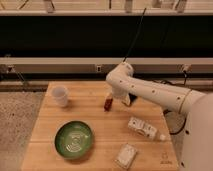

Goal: Drag the pepper across the table

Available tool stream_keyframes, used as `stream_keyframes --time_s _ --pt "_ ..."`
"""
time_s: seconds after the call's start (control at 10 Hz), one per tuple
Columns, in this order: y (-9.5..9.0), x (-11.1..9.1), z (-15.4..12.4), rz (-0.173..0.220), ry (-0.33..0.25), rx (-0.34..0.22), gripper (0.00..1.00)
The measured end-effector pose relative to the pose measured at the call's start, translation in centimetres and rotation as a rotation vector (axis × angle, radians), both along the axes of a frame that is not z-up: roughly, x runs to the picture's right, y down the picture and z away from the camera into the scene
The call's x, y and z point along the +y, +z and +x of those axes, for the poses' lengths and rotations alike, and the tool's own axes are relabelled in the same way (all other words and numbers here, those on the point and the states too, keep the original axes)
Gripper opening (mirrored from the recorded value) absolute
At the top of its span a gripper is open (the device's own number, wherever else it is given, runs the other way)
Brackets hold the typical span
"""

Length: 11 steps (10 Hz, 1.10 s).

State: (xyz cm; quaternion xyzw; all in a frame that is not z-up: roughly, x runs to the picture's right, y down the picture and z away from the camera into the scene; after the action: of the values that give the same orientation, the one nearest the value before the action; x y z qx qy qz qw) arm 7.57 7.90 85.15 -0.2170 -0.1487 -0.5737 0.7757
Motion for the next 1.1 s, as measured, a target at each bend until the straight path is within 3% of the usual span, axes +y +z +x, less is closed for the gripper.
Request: stream_keyframes --time_s 1.1 --pt "3.2 0.3 -1.3 -0.048 -0.146 -0.045 0.8"
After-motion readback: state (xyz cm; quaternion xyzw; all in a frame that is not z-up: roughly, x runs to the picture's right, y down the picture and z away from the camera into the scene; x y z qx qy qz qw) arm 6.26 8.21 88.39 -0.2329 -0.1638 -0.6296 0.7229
